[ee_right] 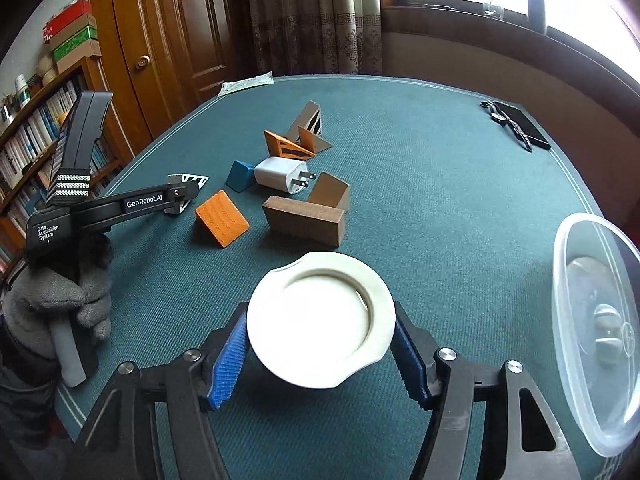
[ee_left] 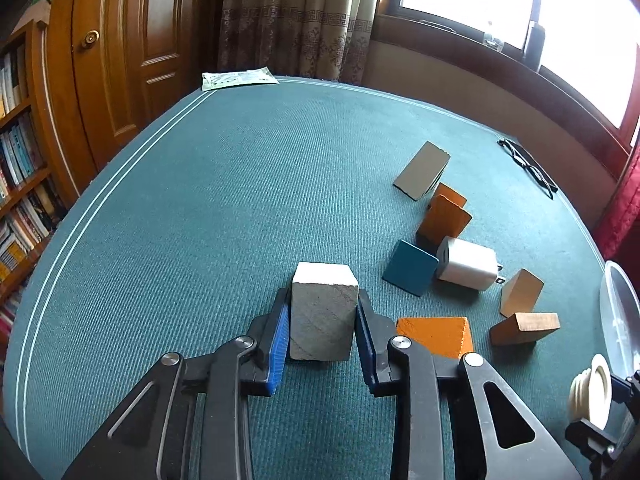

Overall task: Organize rigid objects
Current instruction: 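Carry the pale wedge and white plate to the clear bowl with both grippers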

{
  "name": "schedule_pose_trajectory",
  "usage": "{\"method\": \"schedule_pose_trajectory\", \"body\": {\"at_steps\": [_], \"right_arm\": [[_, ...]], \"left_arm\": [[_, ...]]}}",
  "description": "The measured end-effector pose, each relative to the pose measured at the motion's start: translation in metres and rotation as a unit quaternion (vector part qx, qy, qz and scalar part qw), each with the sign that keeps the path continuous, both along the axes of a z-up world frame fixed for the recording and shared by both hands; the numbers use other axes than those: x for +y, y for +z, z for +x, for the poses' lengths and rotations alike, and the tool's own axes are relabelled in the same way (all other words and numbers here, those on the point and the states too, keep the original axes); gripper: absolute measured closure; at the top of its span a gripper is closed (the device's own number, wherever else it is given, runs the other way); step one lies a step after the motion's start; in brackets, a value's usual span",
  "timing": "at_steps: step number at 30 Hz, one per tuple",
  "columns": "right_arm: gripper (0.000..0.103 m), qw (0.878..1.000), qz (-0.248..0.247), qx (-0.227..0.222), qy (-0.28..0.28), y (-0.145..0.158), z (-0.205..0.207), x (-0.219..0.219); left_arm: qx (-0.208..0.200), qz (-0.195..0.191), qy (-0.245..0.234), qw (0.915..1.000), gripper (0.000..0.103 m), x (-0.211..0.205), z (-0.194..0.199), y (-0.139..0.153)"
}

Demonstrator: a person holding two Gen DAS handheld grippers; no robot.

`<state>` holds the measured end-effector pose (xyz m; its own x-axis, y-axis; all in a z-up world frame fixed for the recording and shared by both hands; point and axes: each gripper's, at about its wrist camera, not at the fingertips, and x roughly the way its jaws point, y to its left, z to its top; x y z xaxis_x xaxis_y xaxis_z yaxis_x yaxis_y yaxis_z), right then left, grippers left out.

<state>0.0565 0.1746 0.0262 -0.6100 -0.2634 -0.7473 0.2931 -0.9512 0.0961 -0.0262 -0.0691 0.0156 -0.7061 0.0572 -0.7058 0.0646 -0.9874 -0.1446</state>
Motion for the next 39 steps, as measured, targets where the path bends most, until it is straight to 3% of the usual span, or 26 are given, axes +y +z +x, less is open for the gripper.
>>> {"method": "schedule_pose_trajectory", "body": {"at_steps": [6,13,23,34,39], "right_arm": [[0.034,0.999,-0.011,0.020,-0.027,0.015,0.007,0.023],[0.034,0.995,-0.016,0.041,-0.086,0.029,0.014,0.064],[0.034,0.978,-0.027,0.064,-0.198,0.040,0.025,0.146],[0.033,0.954,-0.036,0.081,-0.288,0.037,0.037,0.210],[0.026,0.947,-0.044,0.090,-0.304,0.038,0.040,0.219]], "left_arm": [[0.024,-0.028,-0.004,0.9993,0.072,0.013,0.016,0.009],[0.044,-0.025,-0.020,0.9985,0.072,0.032,0.033,0.028],[0.068,-0.027,-0.077,0.9943,0.072,0.082,0.054,0.058],[0.073,-0.029,-0.178,0.9809,0.072,0.164,0.062,0.080],[0.068,-0.029,-0.226,0.9714,0.072,0.203,0.061,0.087]]}}
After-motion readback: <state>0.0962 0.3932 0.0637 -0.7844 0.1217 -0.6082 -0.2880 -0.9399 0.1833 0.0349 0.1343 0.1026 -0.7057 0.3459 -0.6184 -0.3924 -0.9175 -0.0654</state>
